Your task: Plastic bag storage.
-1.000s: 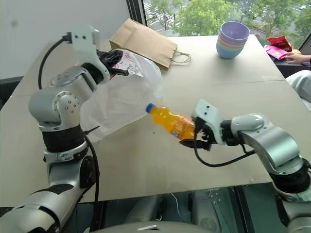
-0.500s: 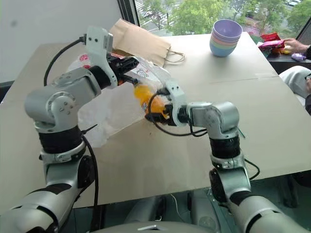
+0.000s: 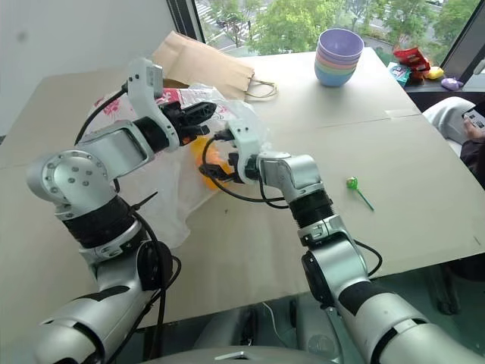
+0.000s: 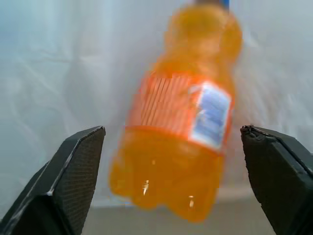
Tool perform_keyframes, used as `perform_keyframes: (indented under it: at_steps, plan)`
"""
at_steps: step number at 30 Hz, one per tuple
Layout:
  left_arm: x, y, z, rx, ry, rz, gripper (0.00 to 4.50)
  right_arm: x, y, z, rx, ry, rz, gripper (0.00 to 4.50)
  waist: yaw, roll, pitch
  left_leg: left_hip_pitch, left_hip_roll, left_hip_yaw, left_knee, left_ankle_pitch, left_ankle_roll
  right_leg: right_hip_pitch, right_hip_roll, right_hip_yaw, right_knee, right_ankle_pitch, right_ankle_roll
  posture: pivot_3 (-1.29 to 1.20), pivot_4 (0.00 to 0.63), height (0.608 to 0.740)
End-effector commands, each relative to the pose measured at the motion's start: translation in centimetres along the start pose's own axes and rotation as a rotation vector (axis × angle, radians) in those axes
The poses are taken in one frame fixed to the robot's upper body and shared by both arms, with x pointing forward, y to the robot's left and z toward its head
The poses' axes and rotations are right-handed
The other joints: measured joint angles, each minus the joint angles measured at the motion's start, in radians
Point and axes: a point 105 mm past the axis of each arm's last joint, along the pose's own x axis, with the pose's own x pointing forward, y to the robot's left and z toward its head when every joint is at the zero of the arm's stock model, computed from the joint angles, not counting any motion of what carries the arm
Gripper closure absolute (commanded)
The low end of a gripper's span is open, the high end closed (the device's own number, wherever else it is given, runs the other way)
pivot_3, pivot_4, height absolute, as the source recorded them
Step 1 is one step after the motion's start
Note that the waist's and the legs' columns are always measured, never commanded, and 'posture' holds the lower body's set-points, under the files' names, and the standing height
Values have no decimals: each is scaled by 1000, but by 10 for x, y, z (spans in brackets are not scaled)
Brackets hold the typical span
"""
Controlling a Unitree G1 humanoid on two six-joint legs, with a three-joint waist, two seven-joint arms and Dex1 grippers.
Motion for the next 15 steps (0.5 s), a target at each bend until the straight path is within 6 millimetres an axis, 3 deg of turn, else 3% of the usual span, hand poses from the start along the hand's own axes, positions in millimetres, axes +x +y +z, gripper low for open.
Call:
perform_keyframes:
  at_steps: [1,5,7,9,15]
  plan:
    - [-6,4,11,-10,-52,26,4500,-20,11,25,-55,-88,87,97,0,0,0,0,0,-1,0,0,0,0,0,0,0,0,0,0,150,740]
    - [-5,10,12,-57,-64,47,4500,-58,12,23,-129,-89,142,97,14,0,0,0,-2,-4,1,0,0,1,-2,-2,-1,0,0,0,150,740]
    - [-4,14,13,-58,-67,54,4500,-92,3,20,-222,-89,100,97,26,0,0,0,-4,-4,1,0,0,2,-3,-2,-1,0,0,0,150,740]
    - [-2,19,14,-55,-72,67,4500,-124,10,16,-291,-77,119,97,30,0,0,-1,-5,-6,1,0,0,2,-4,-4,-1,0,0,0,150,740]
    - [3,21,17,-55,-82,68,4500,-187,19,13,-476,-43,-25,97,35,0,0,0,-5,-9,0,0,0,1,-2,-2,0,0,0,0,150,740]
